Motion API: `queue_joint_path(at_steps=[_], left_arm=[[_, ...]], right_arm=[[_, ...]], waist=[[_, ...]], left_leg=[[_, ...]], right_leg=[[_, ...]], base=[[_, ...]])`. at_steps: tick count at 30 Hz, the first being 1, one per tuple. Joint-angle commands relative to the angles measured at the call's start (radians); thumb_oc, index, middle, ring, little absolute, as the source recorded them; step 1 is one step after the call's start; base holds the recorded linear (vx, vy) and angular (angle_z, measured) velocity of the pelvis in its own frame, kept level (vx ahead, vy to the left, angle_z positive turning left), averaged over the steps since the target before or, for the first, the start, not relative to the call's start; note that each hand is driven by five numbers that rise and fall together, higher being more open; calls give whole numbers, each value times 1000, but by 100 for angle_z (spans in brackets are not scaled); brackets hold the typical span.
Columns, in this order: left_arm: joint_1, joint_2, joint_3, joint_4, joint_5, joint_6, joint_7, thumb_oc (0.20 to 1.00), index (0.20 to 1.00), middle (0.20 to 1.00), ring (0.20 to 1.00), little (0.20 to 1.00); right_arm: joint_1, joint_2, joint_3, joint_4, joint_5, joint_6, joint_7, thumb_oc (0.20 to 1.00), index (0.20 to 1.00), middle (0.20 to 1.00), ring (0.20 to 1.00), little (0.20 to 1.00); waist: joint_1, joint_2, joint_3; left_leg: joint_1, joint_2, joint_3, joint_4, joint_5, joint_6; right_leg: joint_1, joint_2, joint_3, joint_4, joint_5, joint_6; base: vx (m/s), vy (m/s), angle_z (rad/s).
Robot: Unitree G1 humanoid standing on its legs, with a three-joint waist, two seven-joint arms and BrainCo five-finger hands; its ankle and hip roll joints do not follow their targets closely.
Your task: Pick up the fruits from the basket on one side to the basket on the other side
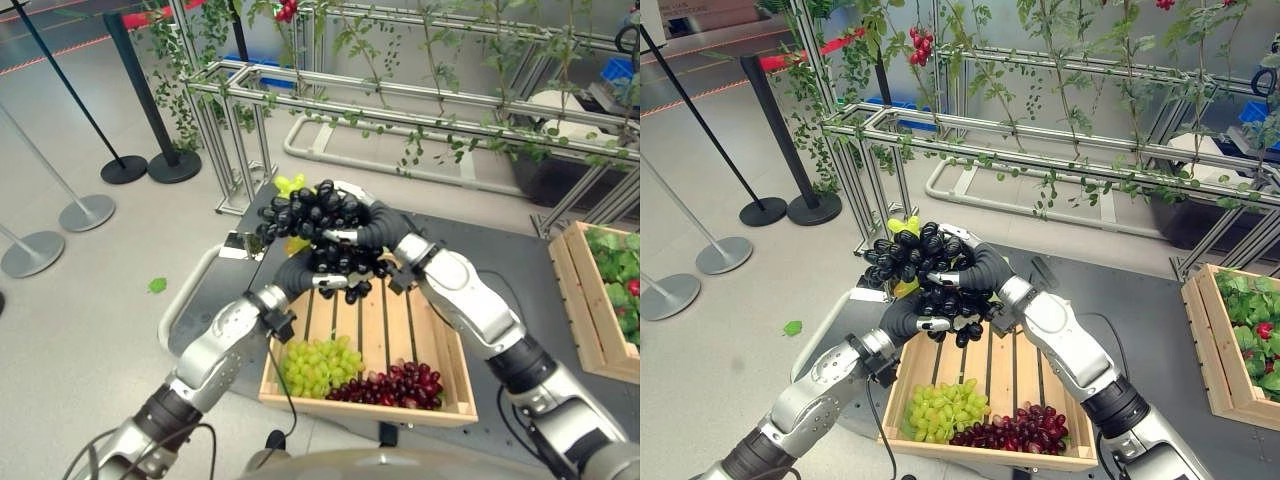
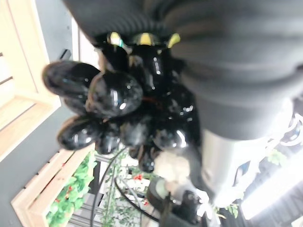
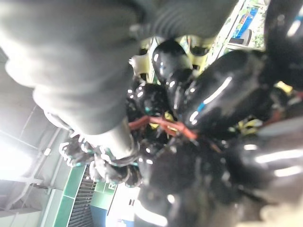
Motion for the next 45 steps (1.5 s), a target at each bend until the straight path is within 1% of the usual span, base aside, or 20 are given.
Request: queue_joint_path(at_steps=[1, 2, 3, 18, 24, 25, 31, 32, 36, 37, 38, 45], left_arm=[[-75, -7, 27, 25, 27, -64, 13, 1000, 1000, 1000, 1000, 1000], [-76, -8, 23, 22, 27, -62, 8, 570, 570, 570, 570, 570], [-76, -10, 23, 20, 30, -65, 8, 200, 200, 200, 200, 200], [-81, -45, -22, 41, 59, -67, 8, 200, 200, 200, 200, 200], [-80, -57, -36, 61, 65, -69, 7, 200, 200, 200, 200, 200], [-81, -60, -41, 65, 68, -68, 7, 200, 200, 200, 200, 200], [-87, -73, -58, 84, 74, -66, 6, 200, 200, 200, 200, 200], [-82, -62, -28, 104, 54, -68, 5, 200, 200, 200, 200, 200], [-63, -40, 7, 91, 23, -67, -3, 200, 200, 200, 200, 200], [-63, -40, 8, 90, 22, -67, -3, 200, 200, 200, 200, 200], [-45, -25, 36, 68, -6, -61, -9, 200, 200, 200, 200, 200], [-17, -12, 66, 35, -26, -51, -20, 200, 200, 200, 200, 200]], right_arm=[[-46, 37, -89, -111, 26, -69, -11, 200, 200, 200, 200, 200], [-48, 39, -90, -112, 25, -70, -11, 200, 200, 200, 200, 200], [-48, 39, -89, -112, 25, -71, -9, 200, 200, 200, 200, 200], [-38, 47, -78, -105, 8, -75, -17, 200, 200, 200, 200, 200], [-21, 37, -76, -96, 5, -69, -14, 200, 200, 200, 200, 200], [-20, 34, -76, -95, -1, -66, -15, 1000, 1000, 1000, 1000, 1000], [1, 11, -109, -70, -51, -66, -40, 1000, 1000, 1000, 1000, 1000], [1, 1, -131, -61, -84, -70, -48, 1000, 1000, 1000, 1000, 1000], [3, -11, -165, -43, -137, -69, -70, 1000, 1000, 1000, 1000, 1000], [2, -11, -164, -43, -138, -69, -70, 1000, 1000, 1000, 1000, 1000], [8, -9, -184, -25, -147, -63, -74, 1000, 1000, 1000, 1000, 1000], [27, -14, -218, -6, -154, -62, -73, 1000, 1000, 1000, 1000, 1000]], waist=[[-9, -42, -31], [-10, -42, -31], [-10, -41, -31], [-13, -40, -31], [-15, -39, -31], [-15, -39, -31], [-19, -41, -30], [-19, -40, -31], [-17, -39, -34], [-18, -39, -34], [-15, -38, -35], [-14, -37, -35]], left_leg=[[15, -54, -24, 11, -92, 64], [14, -55, -24, 11, -93, 65], [15, -55, -23, 10, -93, 65], [12, -60, -23, 11, -93, 68], [9, -62, -21, 11, -91, 68], [9, -61, -21, 11, -91, 67], [8, -61, -21, 11, -91, 67], [9, -60, -19, 11, -91, 67], [11, -59, -19, 10, -93, 67], [11, -59, -19, 10, -93, 67], [12, -58, -21, 10, -94, 67], [13, -59, -23, 8, -94, 68]], right_leg=[[44, -17, -29, 89, -163, 46], [45, -17, -29, 89, -163, 46], [45, -17, -29, 89, -163, 46], [44, -20, -24, 83, -158, 49], [42, -21, -22, 79, -153, 50], [41, -21, -22, 80, -154, 49], [39, -19, -19, 82, -154, 49], [39, -19, -21, 82, -155, 49], [42, -19, -21, 84, -156, 50], [42, -19, -21, 84, -156, 50], [44, -19, -24, 85, -156, 50], [41, -21, -27, 82, -154, 51]], base=[[0, 0, 0], [0, 0, 0], [0, 0, 0], [0, 0, 0], [0, 0, 0], [0, 0, 0], [0, 0, 0], [0, 0, 0], [0, 0, 0], [0, 0, 0], [0, 0, 0], [0, 0, 0]])
